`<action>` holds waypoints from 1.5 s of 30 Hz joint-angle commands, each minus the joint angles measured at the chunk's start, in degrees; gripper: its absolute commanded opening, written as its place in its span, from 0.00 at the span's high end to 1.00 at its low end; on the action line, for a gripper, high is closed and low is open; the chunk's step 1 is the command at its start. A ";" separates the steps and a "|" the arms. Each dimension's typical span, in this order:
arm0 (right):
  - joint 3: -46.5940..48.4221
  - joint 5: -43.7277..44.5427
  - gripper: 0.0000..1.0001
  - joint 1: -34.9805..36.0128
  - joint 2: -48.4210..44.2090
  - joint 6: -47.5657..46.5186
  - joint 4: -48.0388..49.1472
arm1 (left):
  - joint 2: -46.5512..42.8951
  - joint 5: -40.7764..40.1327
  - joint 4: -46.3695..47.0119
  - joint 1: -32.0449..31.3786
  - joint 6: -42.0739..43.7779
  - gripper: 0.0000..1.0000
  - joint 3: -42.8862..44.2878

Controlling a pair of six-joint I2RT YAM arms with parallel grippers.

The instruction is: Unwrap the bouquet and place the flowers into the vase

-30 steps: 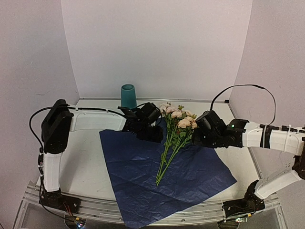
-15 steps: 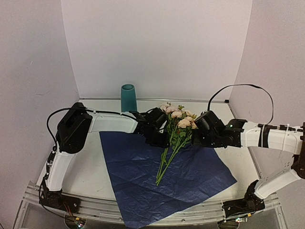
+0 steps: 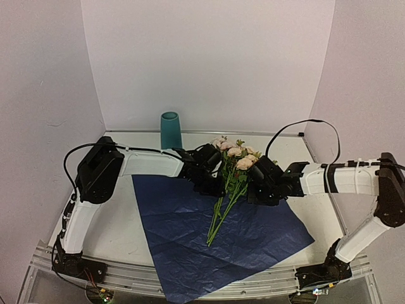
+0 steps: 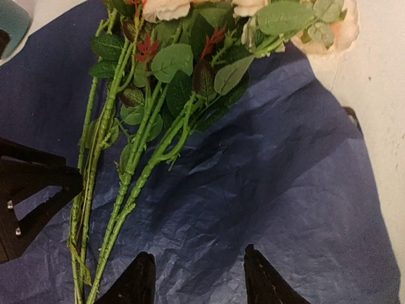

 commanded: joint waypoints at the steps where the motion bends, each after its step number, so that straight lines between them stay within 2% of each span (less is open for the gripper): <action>1: 3.26 -2.35 0.54 -0.11 3.13 7.82 0.27 | -3.46 -3.11 0.40 0.29 1.12 0.61 0.12; 10: 7.25 -4.94 0.55 -1.65 10.11 12.80 4.46 | -8.39 -5.69 0.51 0.32 2.15 0.60 -4.90; 22: 9.44 -7.44 0.69 -4.73 16.64 15.64 6.46 | -13.01 -8.04 0.50 0.32 3.34 0.60 -9.35; 37: 9.18 -12.53 0.70 -5.97 20.51 16.53 10.21 | -13.68 -8.10 0.53 0.31 3.76 0.60 -10.38; 40: 8.84 -12.42 0.76 -6.06 20.62 17.04 10.33 | -13.80 -8.10 0.48 0.31 3.80 0.61 -10.42; 45: 8.14 -11.64 0.95 -6.14 19.65 17.04 10.36 | -13.90 -8.07 0.48 0.34 3.91 0.60 -10.34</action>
